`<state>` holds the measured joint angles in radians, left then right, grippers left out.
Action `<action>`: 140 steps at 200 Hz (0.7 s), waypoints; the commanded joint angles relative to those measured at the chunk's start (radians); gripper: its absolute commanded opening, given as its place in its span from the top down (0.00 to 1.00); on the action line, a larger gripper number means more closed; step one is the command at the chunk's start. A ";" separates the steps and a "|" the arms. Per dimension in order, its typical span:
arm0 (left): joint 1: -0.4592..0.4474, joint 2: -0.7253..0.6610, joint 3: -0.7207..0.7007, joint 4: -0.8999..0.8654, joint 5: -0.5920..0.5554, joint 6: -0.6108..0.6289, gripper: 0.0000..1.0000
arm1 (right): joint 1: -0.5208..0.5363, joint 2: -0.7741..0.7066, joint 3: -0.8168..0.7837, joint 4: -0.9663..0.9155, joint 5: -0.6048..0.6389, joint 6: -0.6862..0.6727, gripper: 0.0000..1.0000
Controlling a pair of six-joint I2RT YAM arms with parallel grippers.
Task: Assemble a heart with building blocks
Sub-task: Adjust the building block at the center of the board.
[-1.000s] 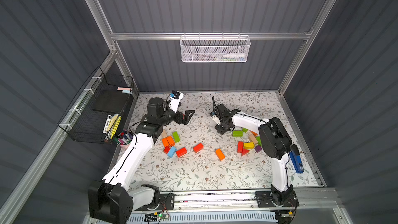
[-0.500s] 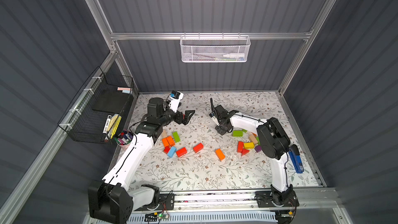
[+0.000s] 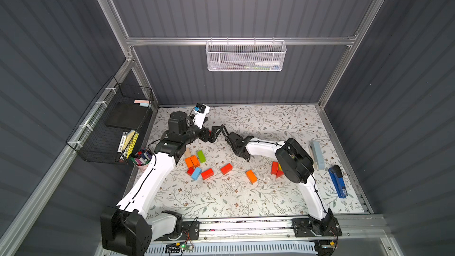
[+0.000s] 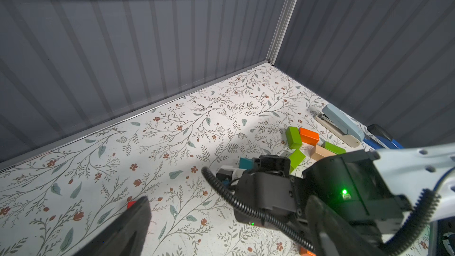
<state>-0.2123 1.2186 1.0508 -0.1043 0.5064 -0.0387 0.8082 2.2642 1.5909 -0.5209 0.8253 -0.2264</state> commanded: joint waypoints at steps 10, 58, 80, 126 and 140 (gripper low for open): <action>0.007 -0.038 -0.003 0.021 0.022 -0.019 0.01 | 0.043 0.040 -0.026 -0.048 0.075 -0.014 0.69; 0.007 -0.051 -0.004 0.021 0.018 -0.020 0.01 | 0.078 0.045 0.001 -0.076 0.014 -0.006 0.65; 0.007 -0.054 -0.004 0.021 0.012 -0.020 0.01 | 0.082 0.049 0.004 -0.080 -0.005 -0.015 0.63; 0.007 -0.050 -0.004 0.020 0.007 -0.020 0.01 | 0.086 0.024 -0.007 -0.082 -0.062 -0.024 0.58; 0.008 -0.048 -0.003 0.020 0.009 -0.020 0.01 | 0.089 0.016 -0.010 -0.082 -0.083 -0.029 0.57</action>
<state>-0.2119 1.1889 1.0508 -0.1017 0.5095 -0.0498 0.8883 2.2723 1.5917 -0.5522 0.8677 -0.2436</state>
